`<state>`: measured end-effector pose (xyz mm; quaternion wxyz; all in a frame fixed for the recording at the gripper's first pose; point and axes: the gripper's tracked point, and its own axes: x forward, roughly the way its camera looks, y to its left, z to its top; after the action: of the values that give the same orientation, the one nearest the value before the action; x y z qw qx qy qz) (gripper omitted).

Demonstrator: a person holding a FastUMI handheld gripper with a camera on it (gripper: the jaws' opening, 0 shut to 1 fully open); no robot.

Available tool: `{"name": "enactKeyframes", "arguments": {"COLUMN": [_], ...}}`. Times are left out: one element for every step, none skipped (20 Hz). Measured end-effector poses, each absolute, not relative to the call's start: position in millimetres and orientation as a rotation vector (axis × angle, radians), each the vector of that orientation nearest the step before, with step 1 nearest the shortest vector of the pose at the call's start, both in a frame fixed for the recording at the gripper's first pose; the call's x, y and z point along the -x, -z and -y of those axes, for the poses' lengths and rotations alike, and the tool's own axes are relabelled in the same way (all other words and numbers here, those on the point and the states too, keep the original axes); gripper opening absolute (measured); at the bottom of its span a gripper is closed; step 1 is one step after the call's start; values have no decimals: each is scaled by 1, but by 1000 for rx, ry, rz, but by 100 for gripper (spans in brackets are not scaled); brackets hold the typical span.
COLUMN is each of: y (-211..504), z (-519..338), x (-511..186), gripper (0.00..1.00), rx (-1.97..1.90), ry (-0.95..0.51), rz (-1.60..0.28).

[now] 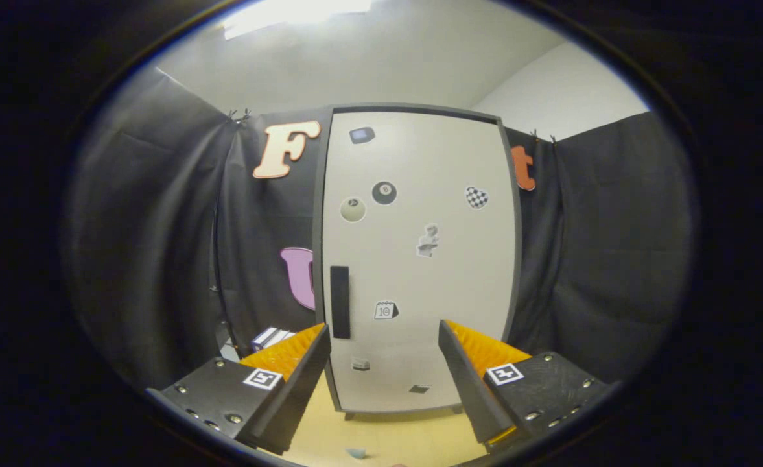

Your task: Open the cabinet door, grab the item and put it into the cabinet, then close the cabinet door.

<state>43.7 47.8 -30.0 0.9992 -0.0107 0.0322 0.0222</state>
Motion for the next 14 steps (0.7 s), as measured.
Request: {"name": "enactKeyframes", "arguments": {"y": [33, 38, 43, 48, 52, 57, 60, 64, 67, 69, 71, 74, 77, 79], "z": [-56, -64, -71, -78, -83, -88, -93, -96, -100, -103, -107, -111, -114, -115], "x": [-52, -62, -73, -83, -95, -107, -118, -129, -140, -150, -159, -169, -176, -184], "gripper": [99, 99, 99, 99, 99, 99, 99, 99, 99, 99, 99, 99, 99, 99], "rx": [20, 20, 23, 27, 32, 34, 34, 34, 34, 31, 27, 23, 23, 21], "ry": [-57, -67, -76, -84, -89, -93, -96, -96, -97, -97, -98, -100, -97, -97], "rz": [-70, -76, -86, -94, -101, -107, -113, -116, -122, -122, -124, -126, -131, -132]}}
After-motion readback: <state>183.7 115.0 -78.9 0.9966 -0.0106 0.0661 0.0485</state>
